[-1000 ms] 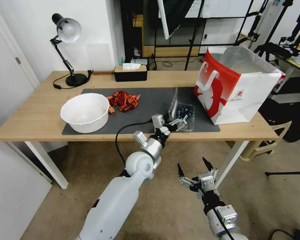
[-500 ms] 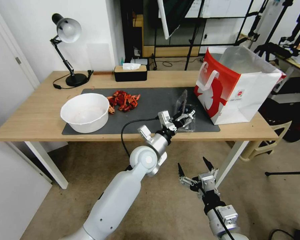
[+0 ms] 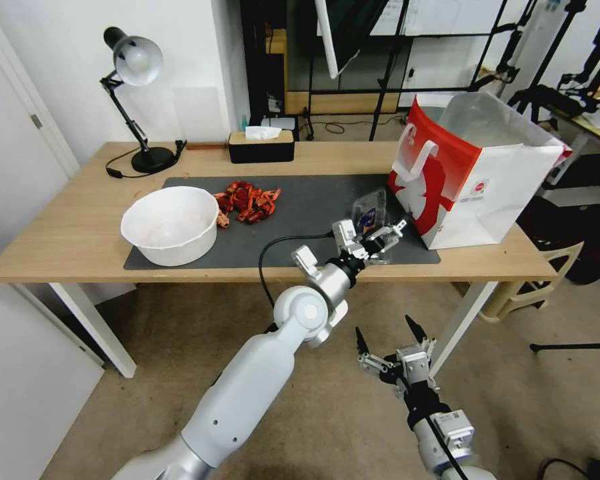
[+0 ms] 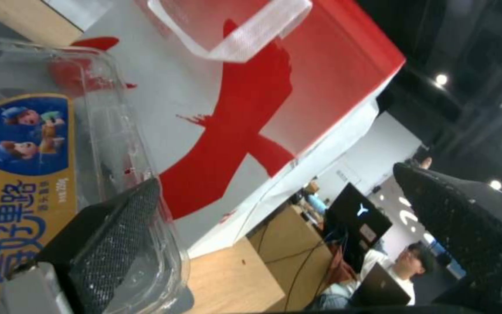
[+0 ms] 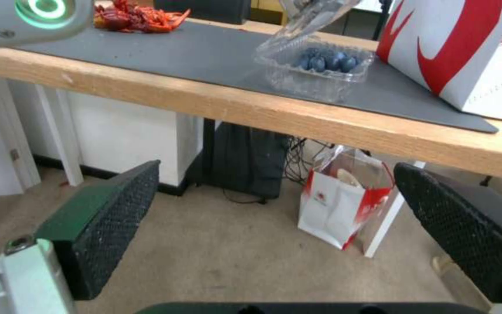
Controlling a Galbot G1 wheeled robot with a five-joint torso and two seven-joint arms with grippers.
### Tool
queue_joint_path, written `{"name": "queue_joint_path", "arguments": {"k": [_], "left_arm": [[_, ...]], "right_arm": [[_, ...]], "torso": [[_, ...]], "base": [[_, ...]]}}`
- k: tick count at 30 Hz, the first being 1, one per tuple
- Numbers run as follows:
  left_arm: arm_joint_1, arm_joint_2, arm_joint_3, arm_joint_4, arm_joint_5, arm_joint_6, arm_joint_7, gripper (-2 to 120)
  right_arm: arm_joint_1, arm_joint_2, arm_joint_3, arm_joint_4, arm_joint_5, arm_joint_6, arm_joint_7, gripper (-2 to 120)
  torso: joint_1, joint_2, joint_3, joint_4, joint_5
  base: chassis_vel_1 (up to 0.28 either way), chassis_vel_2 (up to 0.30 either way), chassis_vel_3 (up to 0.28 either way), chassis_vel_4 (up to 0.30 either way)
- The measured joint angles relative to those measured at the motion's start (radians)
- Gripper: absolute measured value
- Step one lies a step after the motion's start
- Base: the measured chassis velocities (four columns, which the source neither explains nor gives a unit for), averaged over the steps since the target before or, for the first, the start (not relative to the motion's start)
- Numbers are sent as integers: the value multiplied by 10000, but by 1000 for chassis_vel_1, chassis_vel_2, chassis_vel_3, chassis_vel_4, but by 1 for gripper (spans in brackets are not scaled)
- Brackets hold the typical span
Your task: Close the takeout container lid, then place the container into the takeout bag.
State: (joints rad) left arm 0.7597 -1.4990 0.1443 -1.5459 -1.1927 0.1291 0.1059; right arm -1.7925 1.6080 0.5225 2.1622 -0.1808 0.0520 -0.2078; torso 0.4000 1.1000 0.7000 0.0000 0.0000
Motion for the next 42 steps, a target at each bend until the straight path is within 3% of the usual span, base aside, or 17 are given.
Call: {"name": "queue_joint_path", "arguments": {"k": [18,37,42], "left_arm": [[-274,50,122,241,-365,538,-920,92],[-546,193,222,218,191,1005,-2420,21],[-553,205,222,218,199,1023,-2485,15]], "right_arm": [[65,0,-21,-38,7,11,-21,100],[141,0,-12,-4,3,-7,-27,100],[151,0,-16,17,3,-16,-29,100]], "torso": [[0,0,0,0,0],[0,0,0,0,-1],[0,0,0,0,0]], "base": [[0,0,0,0],[0,0,0,0],[0,0,0,0]]}}
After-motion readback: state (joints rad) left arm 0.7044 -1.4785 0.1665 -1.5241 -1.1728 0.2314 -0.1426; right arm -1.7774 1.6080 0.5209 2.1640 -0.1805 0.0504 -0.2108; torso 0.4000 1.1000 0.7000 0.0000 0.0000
